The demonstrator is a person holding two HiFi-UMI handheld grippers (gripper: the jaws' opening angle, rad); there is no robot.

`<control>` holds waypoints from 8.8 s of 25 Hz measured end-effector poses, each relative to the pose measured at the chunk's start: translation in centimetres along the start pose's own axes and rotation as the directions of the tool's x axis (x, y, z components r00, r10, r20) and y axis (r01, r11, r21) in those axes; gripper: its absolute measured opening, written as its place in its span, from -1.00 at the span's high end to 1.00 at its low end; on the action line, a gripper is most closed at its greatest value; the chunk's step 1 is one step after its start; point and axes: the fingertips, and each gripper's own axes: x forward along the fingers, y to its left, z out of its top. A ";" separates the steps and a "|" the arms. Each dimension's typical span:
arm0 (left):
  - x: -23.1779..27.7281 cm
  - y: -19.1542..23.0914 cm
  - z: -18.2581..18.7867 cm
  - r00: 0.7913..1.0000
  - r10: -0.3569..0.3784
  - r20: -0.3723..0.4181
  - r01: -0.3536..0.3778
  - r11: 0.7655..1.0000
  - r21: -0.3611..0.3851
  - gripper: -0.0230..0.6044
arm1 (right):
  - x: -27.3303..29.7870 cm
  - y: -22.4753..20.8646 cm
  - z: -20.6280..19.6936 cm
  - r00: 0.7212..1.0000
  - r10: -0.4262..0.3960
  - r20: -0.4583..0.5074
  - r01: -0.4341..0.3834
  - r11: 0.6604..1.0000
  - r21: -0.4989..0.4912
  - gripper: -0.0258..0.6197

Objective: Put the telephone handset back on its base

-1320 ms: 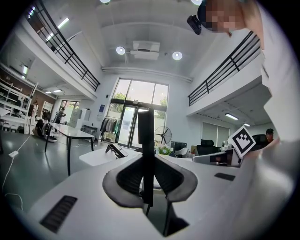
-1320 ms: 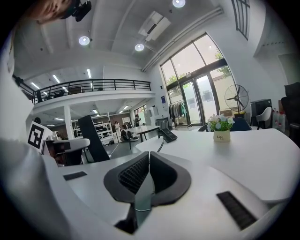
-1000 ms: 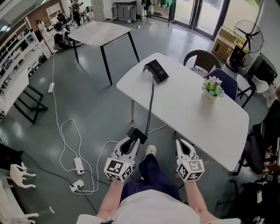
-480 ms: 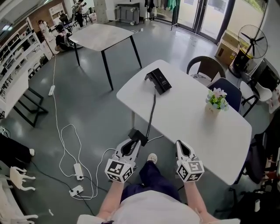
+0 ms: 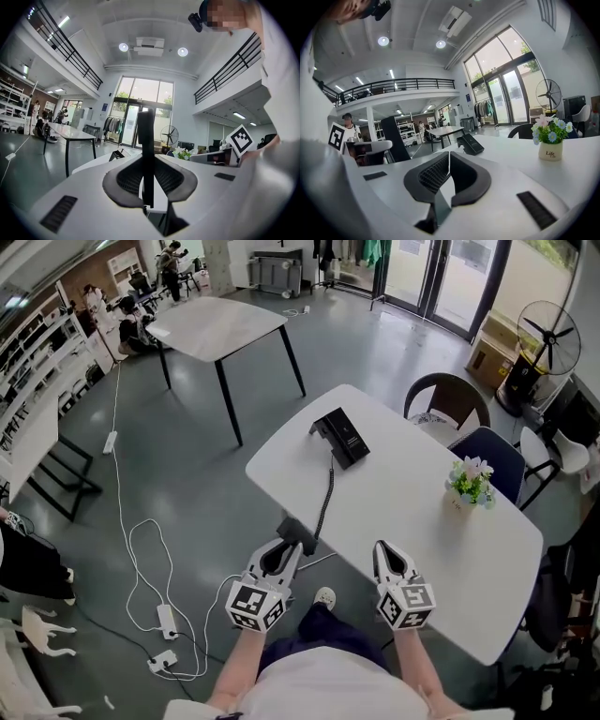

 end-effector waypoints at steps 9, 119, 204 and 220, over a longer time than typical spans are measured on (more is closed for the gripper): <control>5.1 2.9 0.7 1.000 0.009 0.004 -0.009 1.000 -0.008 0.68 | 5.0 -2.6 1.7 1.000 0.007 -0.006 -0.007 1.000 0.000 0.82; 33.7 14.5 -8.0 0.930 -0.288 -0.227 0.089 0.779 -0.621 0.68 | 18.5 -10.1 -2.7 0.974 -0.106 -0.201 0.141 0.975 0.170 0.82; 19.9 5.0 -0.5 0.963 -0.248 -0.104 0.184 0.890 -0.417 -0.09 | 11.3 -8.5 2.0 0.999 -0.041 -0.021 0.043 0.995 0.091 0.82; 16.6 2.8 1.0 0.978 -0.171 -0.116 0.178 0.982 0.055 0.58 | 8.6 -8.1 3.7 0.995 -0.103 -0.005 0.103 0.994 -0.049 0.82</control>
